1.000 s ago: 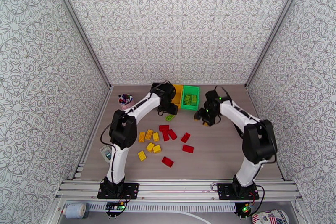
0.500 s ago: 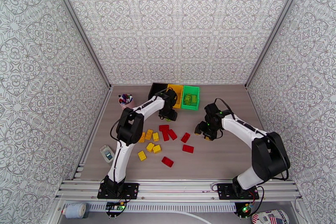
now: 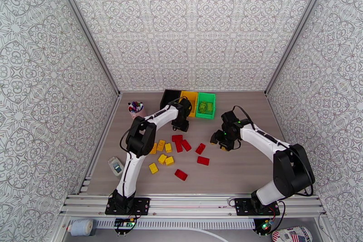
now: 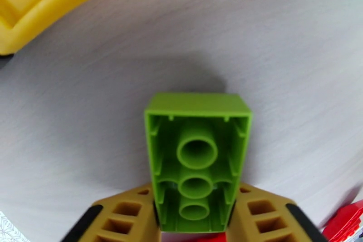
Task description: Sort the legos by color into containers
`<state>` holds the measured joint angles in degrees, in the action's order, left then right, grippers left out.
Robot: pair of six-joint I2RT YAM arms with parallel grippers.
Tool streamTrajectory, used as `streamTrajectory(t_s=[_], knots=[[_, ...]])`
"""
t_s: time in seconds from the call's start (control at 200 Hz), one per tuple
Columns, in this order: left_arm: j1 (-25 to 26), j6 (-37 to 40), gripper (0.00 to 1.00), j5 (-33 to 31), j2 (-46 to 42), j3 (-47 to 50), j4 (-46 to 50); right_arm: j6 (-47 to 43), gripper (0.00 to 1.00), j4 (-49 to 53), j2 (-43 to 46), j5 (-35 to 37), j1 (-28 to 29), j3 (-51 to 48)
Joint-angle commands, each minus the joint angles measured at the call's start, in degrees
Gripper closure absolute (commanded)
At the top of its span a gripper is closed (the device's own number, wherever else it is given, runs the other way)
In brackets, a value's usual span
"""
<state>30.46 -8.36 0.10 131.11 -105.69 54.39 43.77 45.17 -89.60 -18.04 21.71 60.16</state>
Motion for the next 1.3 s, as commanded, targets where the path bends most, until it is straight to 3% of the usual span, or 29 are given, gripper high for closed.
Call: streamTrajectory(t_s=[0.0, 0.225, 0.38, 0.555, 0.675, 1.296], knots=[[1.29, 0.32, 0.66, 0.59, -3.25, 2.45, 0.37, 1.28, 0.43, -1.44, -0.73, -0.53, 0.41, 2.16], [2.94, -1.97, 0.70, 3.33, -12.90, 8.32, -1.22, 6.30, 0.42, -7.28, -3.93, -5.36, 0.43, 5.59], [3.42, -4.94, 0.70, 13.53, -21.98, 15.33, -6.06, 15.11, 0.41, -18.46, -6.99, -12.23, 0.43, 6.75], [3.04, -8.51, 0.70, 22.74, -27.88, 20.20, -9.15, 21.46, 0.40, -27.65, -8.88, -15.36, 0.43, 7.97], [2.71, -10.08, 0.70, 27.30, -28.73, 21.14, -10.27, 22.55, 0.40, -29.38, -9.93, -16.93, 0.51, 9.96], [1.49, -11.55, 0.71, 31.21, -25.91, 17.76, -10.74, 23.65, 0.49, -31.15, -12.34, -20.01, 3.49, 12.57]])
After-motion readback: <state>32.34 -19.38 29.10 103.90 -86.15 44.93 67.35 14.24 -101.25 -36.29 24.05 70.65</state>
